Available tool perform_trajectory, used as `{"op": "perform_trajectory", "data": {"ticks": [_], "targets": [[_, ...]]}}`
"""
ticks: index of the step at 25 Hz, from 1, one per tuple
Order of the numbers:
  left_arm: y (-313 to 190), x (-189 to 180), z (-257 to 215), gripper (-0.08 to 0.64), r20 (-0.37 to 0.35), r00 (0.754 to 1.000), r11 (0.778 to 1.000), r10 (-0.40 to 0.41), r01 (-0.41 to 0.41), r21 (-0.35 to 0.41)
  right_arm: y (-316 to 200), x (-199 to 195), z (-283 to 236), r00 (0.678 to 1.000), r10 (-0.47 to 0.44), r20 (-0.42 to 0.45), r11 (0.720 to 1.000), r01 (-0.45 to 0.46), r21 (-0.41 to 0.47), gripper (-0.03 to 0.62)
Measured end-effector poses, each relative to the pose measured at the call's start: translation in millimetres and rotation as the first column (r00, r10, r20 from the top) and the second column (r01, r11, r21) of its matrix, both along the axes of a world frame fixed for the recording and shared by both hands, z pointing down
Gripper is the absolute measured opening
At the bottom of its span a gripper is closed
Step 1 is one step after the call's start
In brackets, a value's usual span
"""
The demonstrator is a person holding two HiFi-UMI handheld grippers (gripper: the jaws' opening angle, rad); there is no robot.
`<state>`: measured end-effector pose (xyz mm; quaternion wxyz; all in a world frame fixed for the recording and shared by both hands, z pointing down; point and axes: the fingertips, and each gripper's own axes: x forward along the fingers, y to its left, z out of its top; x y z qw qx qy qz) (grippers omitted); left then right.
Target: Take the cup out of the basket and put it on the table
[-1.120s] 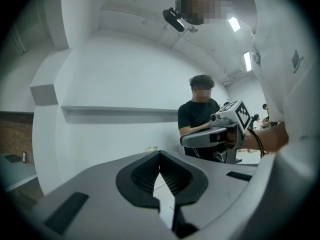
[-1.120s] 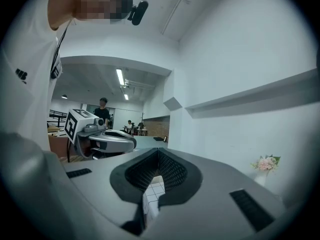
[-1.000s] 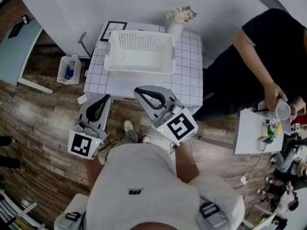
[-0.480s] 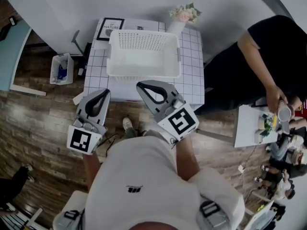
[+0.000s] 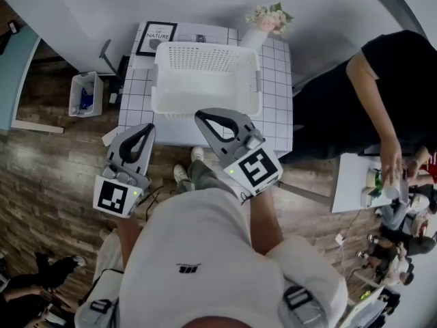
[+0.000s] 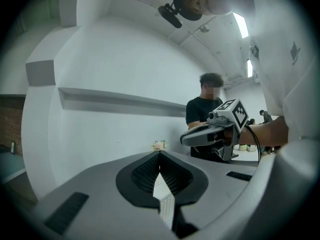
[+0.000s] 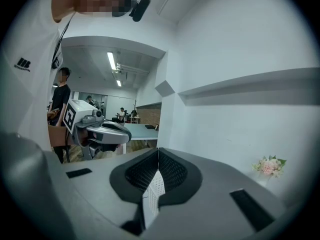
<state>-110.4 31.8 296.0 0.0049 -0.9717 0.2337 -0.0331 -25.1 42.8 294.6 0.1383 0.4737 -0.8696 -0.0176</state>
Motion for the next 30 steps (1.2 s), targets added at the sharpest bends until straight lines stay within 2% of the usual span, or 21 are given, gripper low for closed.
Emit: {"op": "perform_trajectory", "data": {"ticks": [13,20,30], "targets": [[-50,21,15,0.009,0.026,0.995,0.995,-0.092,0.092,-0.03,-63,27,19,0.996,-0.089,-0.009,0.995,0.089,-0.036,0.014],[-75,31,24,0.008,0.04,0.989,0.989,-0.139,0.141,-0.046,-94,34,36,0.987,-0.151,-0.05,0.986,0.147,-0.084,0.014],[-100,34,37,0.009,0.067,0.981,0.98,-0.181,0.186,-0.07,-128,36,69,0.969,-0.206,-0.138,0.968,0.181,-0.174,0.015]]}}
